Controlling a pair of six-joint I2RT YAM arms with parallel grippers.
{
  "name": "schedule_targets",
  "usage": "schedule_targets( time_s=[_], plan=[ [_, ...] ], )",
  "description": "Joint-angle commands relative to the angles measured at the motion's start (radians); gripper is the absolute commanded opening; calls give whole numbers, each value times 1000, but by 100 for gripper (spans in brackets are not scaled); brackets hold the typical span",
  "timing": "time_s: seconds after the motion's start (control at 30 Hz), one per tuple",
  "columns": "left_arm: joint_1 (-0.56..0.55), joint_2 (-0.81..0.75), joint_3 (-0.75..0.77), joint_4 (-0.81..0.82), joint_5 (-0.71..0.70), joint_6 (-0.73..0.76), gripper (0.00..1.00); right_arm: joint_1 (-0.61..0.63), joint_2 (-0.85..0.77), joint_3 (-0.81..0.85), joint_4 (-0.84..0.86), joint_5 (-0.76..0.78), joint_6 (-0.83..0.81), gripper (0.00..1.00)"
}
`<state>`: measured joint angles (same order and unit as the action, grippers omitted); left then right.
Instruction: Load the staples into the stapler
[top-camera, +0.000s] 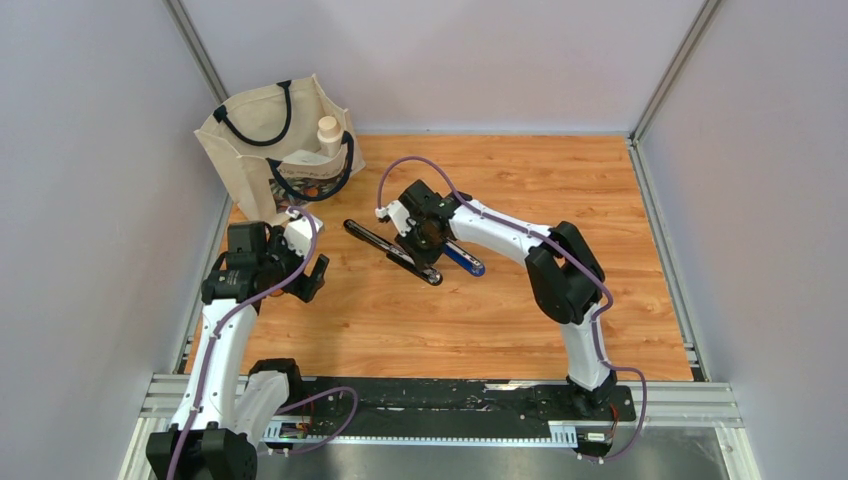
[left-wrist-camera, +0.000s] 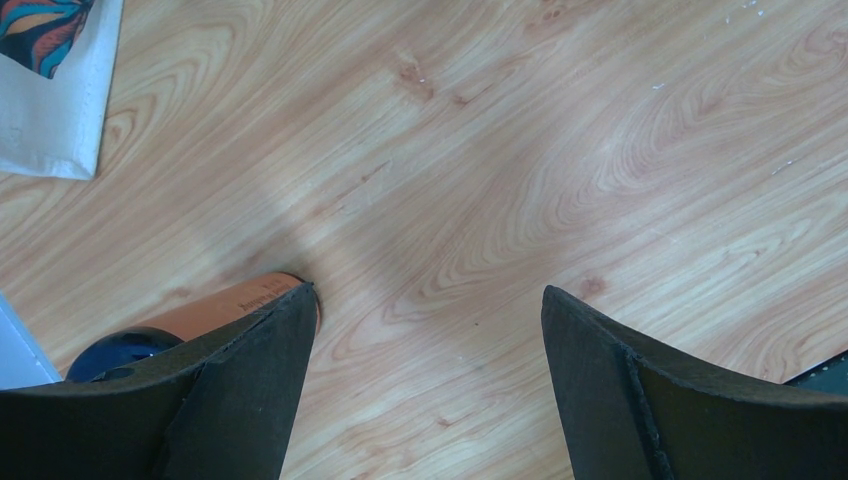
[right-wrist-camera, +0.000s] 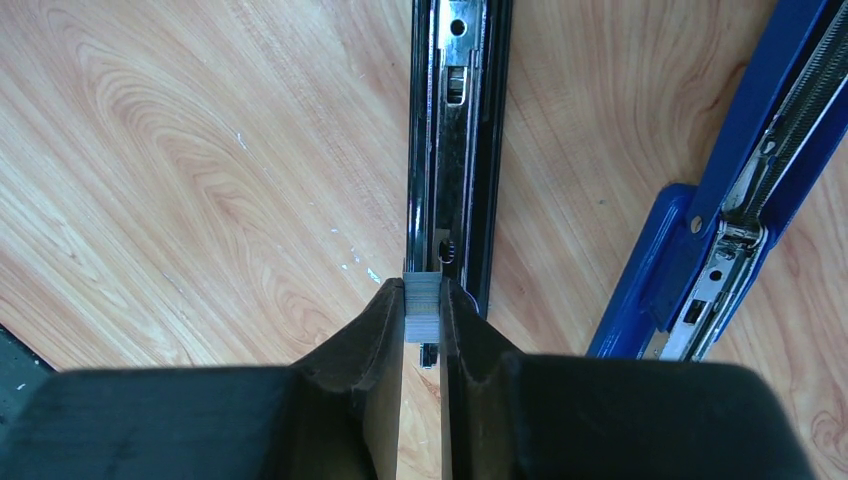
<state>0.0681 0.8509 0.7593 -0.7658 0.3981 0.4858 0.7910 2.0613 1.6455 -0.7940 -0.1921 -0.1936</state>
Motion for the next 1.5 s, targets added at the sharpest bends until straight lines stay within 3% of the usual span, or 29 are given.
schedule_targets(
  time_s=[0.0, 1.47],
  plan=[
    [6, -9, -3, 22, 8, 23, 91, -12, -62, -9, 50, -30, -18, 15],
    [6, -4, -6, 26, 4, 19, 91, -27, -36, -13, 70, -18, -44, 15]
  ],
)
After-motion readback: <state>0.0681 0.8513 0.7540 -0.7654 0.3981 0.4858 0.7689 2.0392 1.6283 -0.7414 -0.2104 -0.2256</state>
